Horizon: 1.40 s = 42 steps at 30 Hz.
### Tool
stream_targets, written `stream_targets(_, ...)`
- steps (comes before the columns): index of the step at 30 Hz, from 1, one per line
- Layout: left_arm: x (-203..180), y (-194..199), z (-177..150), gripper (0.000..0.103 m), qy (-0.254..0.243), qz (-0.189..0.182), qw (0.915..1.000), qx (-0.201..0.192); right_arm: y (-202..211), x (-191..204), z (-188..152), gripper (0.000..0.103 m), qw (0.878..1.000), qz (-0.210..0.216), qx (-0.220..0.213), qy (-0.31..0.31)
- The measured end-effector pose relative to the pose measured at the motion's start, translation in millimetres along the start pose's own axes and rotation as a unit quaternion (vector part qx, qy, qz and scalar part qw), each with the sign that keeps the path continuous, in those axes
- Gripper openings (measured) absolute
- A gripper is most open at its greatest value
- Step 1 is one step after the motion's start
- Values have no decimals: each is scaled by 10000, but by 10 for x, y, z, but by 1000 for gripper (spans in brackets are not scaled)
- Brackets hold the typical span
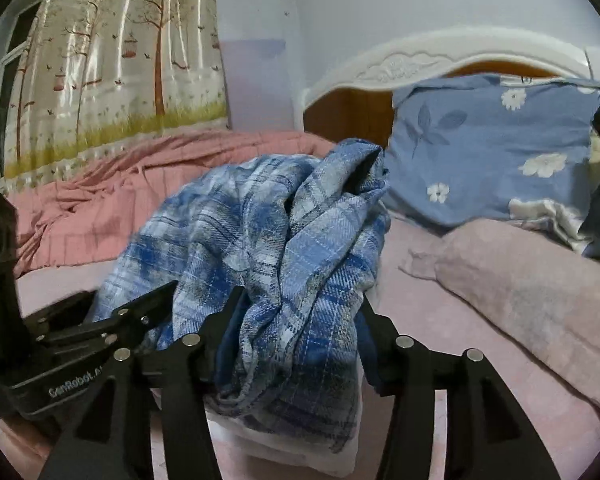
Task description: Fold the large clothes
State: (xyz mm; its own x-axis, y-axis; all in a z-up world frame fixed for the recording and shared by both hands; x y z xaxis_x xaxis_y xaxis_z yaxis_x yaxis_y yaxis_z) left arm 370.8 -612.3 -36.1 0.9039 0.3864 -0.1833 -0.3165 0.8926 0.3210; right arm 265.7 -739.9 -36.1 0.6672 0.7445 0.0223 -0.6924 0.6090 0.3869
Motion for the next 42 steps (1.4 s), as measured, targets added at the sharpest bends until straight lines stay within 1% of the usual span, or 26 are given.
stream_targets(1, -34, 38, 6, 83, -47, 53, 10000, -63, 16, -40, -6, 58, 9999, -9, -52, -88)
stream_targets(2, -37, 94, 20, 91, -102, 173, 9997, -154, 61, -68, 4, 60, 9998, -35, -135, -140)
stream_targets(3, -34, 162, 27, 94, -148, 324, 9991, -236, 100, -82, 35, 69, 9995, -112, -253, -178)
stream_targets(4, -18, 240, 40, 97, -146, 424, 9985, -328, 154, -123, 35, 81, 9987, -270, -391, -197)
stream_targets(5, -20, 348, 52, 97, -115, 420, 9982, -406, 183, -146, 83, 87, 9978, -399, -483, -203)
stream_targets(6, -30, 480, 76, 97, -152, 420, 9978, -486, 270, -178, 96, 89, 9965, -525, -616, -194)
stream_targets(9, -95, 923, 178, 99, -573, 723, 9924, -811, 570, -166, 182, 89, 9951, -526, -830, -114)
stream_targets(10, -83, 1077, 222, 101, -611, 802, 9908, -900, 718, -176, 213, 91, 9938, -523, -972, -156)
stream_targets(11, -78, 1256, 242, 103, -603, 841, 9898, -976, 850, -176, 252, 94, 9926, -502, -1087, -214)
stream_targets(12, -76, 1472, 257, 103, -591, 913, 9882, -1076, 988, -163, 301, 103, 9913, -455, -1199, -286)
stream_targets(13, -73, 1644, 267, 103, -612, 961, 9868, -1148, 1102, -144, 319, 103, 9905, -409, -1270, -333)
stream_targets(14, -114, 1823, 251, 103, -761, 913, 9854, -1215, 1199, -102, 341, 103, 9904, -365, -1295, -333)
stream_targets(16, -163, 2121, 200, 103, -1113, 1242, 9772, -1314, 1356, -3, 342, 103, 9909, -246, -1286, -300)
stream_targets(17, -153, 2257, 161, 103, -1134, 1372, 9744, -1370, 1438, 65, 307, 103, 9913, -168, -1274, -297)
stream_targets(18, -107, 2394, 116, 103, -1046, 1497, 9727, -1432, 1502, 118, 257, 103, 9914, -133, -1266, -288)
stream_targets(21, 79, 2614, -25, 103, -805, 1868, 9673, -1514, 1609, 287, 141, 103, 9918, -92, -1260, -206)
stream_targets(24, 281, 2646, -232, 103, -771, 2306, 9582, -1505, 1620, 549, -45, 103, 9928, 94, -1196, 9)
stream_targets(25, 359, 2625, -304, 103, -683, 2449, 9554, -1502, 1590, 602, -92, 103, 9932, 164, -1156, -2)
stream_targets(27, 598, 2558, -491, 103, -303, 2863, 9471, -1419, 1521, 725, -228, 103, 9944, 311, -1012, -51)
stream_targets(28, 669, 2519, -532, 103, -196, 2914, 9476, -1297, 1481, 821, -298, 103, 9952, 293, -929, 109)
stream_targets(29, 720, 2469, -522, 103, -103, 2843, 9513, -1186, 1471, 873, -324, 103, 9953, 221, -905, 252)
stream_targets(30, 754, 2467, -524, 103, -22, 2805, 9526, -1182, 1467, 892, -347, 103, 9950, 187, -927, 317)
stream_targets(33, 774, 2536, -524, 103, 76, 2739, 9522, -1351, 1506, 918, -381, 103, 9939, 83, -1027, 382)
stream_targets(37, 655, 2553, -523, 103, -97, 2548, 9560, -1453, 1472, 942, -403, 103, 9944, 66, -962, 426)
stream_targets(39, 604, 2527, -529, 103, -216, 2517, 9569, -1431, 1482, 950, -398, 103, 9942, 53, -981, 439)
stream_targets(42, 571, 2544, -518, 103, -238, 2504, 9572, -1429, 1471, 957, -389, 103, 9931, 33, -1053, 517)
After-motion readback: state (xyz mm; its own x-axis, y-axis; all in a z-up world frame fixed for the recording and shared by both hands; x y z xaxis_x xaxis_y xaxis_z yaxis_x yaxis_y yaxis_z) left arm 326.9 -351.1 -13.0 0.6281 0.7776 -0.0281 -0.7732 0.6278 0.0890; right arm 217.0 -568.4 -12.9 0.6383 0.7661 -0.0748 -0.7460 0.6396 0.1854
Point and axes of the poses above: each gripper's, at about its wrist camera, not at the fingertips, and y roughly against the way its jaws point, x to its left, z to its top, the point moved 7 cm from there along -y, roughly the way its jaws point, and after that the axes turned 9 degrees about -z, right-handed, at the moved point
